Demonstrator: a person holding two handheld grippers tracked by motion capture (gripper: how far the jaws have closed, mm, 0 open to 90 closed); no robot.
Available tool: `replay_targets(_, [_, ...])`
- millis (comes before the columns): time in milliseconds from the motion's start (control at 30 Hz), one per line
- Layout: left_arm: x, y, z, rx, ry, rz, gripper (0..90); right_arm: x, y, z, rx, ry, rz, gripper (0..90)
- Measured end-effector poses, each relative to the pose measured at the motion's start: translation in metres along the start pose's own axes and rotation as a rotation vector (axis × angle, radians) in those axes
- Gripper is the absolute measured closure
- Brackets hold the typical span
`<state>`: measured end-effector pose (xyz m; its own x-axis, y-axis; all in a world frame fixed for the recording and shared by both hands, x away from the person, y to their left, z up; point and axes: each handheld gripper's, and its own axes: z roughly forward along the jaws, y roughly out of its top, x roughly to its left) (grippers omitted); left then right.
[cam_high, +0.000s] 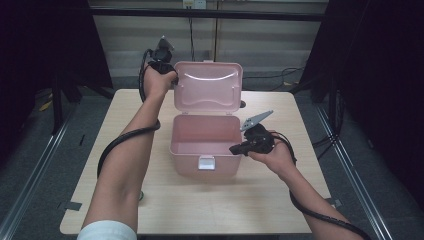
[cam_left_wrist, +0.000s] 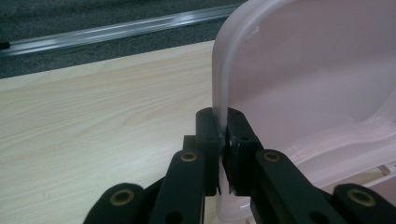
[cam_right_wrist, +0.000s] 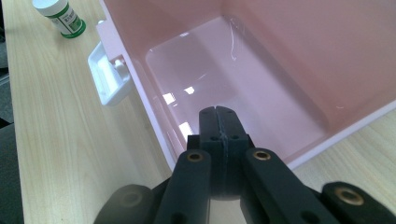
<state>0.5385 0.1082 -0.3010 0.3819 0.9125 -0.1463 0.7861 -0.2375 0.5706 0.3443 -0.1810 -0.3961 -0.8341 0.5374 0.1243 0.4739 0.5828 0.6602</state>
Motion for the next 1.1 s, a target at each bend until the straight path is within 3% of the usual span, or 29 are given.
replay_targets(1100, [0.012,0.000,0.028,0.028,0.011,-0.010,84.4,-0.002,-0.004,0.003,-0.002,0.003,0.008,90.0])
